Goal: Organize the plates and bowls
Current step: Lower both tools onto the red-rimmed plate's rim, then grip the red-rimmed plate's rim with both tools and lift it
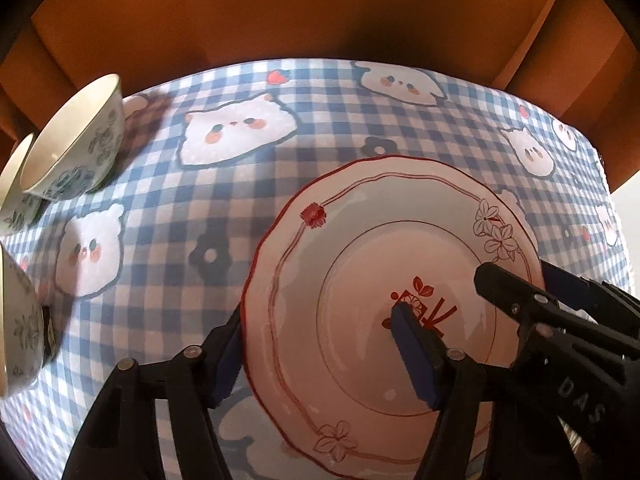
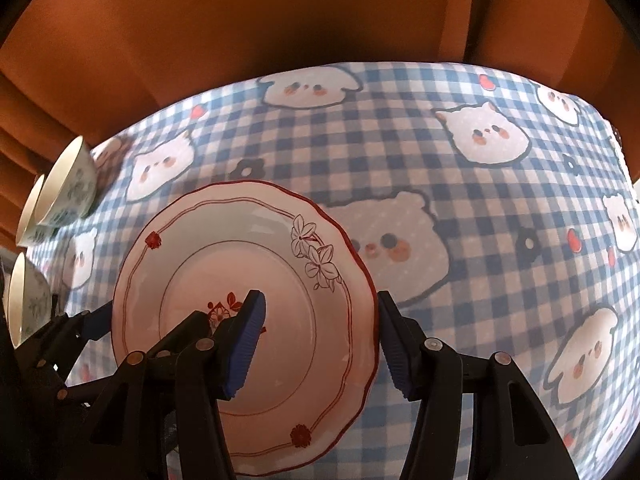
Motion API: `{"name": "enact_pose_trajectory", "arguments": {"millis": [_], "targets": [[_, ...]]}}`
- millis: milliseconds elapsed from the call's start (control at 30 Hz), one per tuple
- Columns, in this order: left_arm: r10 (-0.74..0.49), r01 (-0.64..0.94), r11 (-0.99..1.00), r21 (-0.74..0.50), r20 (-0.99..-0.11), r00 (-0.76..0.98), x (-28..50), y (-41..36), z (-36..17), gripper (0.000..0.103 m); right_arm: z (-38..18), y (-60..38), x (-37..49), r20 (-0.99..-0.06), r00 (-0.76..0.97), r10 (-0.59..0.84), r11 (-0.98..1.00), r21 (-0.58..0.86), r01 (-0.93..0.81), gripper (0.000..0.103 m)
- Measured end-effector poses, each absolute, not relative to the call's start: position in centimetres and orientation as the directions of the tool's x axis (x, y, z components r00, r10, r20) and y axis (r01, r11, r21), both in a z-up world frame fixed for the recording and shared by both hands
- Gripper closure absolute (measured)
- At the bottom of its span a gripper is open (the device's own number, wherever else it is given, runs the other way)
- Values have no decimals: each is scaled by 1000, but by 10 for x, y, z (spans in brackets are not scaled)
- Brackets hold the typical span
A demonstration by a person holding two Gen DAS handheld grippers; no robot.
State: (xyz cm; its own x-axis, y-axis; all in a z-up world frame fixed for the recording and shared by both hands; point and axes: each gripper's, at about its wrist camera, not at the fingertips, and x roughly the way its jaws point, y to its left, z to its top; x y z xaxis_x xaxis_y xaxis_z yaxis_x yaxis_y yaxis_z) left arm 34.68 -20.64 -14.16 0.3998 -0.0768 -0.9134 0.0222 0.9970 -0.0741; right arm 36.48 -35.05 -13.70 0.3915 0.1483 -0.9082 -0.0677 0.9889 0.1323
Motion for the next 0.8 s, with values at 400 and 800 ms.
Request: {"name": "enact_pose_trajectory", "arguments": {"millis": [400, 800], "targets": [[-52, 27, 999, -45, -899, 434, 345, -209, -146, 37, -148, -344, 372, -905, 413, 99, 994, 72, -82, 55], [-53, 33, 999, -42, -877, 478, 331, -201, -110, 38, -119, -338, 358, -890, 449, 84, 996, 61, -65, 55]]}}
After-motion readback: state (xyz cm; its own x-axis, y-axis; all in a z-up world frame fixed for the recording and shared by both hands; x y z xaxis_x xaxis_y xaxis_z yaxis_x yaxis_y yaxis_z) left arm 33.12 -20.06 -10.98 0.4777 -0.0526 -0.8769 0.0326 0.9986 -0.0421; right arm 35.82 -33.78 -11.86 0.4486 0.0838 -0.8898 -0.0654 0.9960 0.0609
